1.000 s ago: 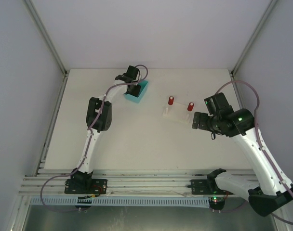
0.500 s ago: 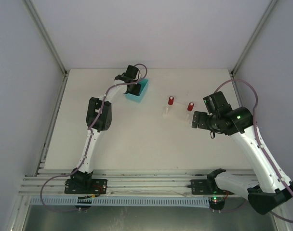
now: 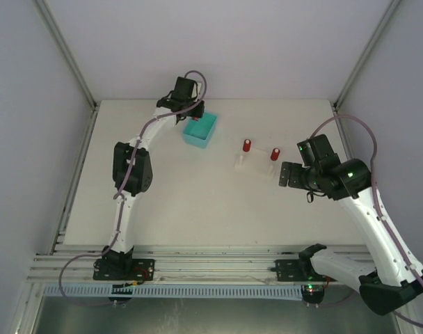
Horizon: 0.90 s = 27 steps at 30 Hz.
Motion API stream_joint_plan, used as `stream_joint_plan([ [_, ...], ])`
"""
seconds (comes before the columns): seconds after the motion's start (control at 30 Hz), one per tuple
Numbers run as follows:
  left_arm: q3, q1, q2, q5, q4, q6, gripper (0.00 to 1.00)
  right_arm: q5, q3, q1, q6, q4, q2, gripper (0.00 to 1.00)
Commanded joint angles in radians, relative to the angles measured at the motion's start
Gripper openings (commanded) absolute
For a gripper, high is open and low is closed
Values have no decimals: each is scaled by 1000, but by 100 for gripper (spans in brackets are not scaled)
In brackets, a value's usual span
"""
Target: Install the large spring
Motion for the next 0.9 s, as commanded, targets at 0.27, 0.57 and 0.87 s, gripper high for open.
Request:
stream_joint_plan([
  [0.27, -290, -36, -309, 266, 391, -258, 9, -215, 44, -2, -36, 318, 55, 97],
  [0.57, -571, -94, -501, 386, 779, -374, 7, -369, 55, -4, -73, 587, 184, 83],
  [0.87, -674, -145, -594, 418, 827, -504, 3, -467, 39, -3, -224, 891, 277, 76],
])
